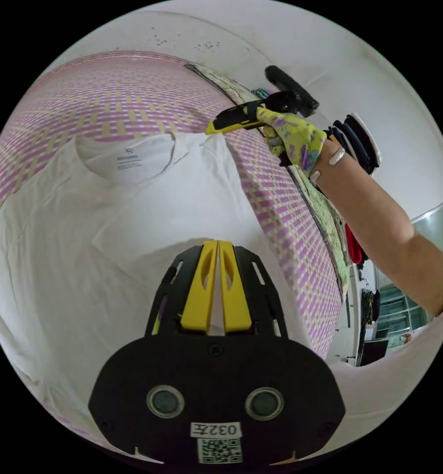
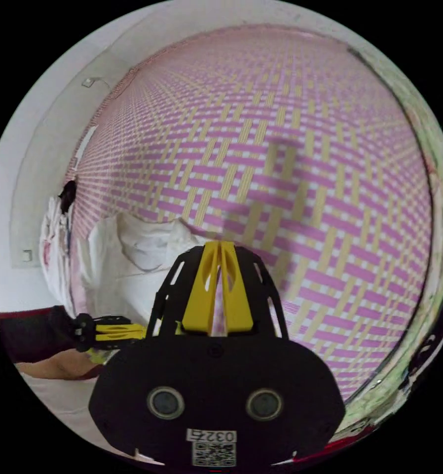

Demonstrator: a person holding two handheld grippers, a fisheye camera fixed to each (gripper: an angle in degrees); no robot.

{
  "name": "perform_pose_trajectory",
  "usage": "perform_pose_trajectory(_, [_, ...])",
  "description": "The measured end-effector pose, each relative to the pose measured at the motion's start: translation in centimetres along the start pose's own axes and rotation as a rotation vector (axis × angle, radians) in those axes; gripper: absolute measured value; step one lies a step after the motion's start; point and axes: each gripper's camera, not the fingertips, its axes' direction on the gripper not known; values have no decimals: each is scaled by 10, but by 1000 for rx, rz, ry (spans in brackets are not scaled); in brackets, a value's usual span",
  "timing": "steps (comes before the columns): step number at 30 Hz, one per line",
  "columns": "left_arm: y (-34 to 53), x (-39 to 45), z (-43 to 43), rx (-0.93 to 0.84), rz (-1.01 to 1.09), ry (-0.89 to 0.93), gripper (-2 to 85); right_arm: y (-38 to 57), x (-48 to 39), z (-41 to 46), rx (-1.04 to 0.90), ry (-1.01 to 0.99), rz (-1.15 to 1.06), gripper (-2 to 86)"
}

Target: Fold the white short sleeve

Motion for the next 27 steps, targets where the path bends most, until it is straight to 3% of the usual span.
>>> perform_pose_trajectory(2, [-9,-2,1,-3,-15,-19,-9,0,-8,-8,97,206,-7,-9])
perform_pose_trajectory(4, [-15,-6,-2,2,-30,17,-9,-2,-6,0,85,257,-24,-10])
perform_pose_trajectory(6, [-21,-5,-9,-6,-37,13,-9,1,1,-1,86,233,20,-10])
perform_pose_trajectory(8, [-20,3,-30,23,-8,5,-9,31,0,-31,269,100,27,-10])
perform_pose_trajectory(12, [4,7,-69,58,-9,23,-9,102,-19,-51,397,-48,-53,-10])
perform_pose_trajectory(20, [114,66,-136,-101,-3,-175,-9,310,-137,11,240,-9,-115,-10])
perform_pose_trajectory(23, [152,97,-144,-191,0,-194,-9,356,-168,35,110,-110,-60,-10])
perform_pose_trajectory(27, [190,135,-147,-277,26,-203,-9,392,-210,52,-7,-90,-93,-10])
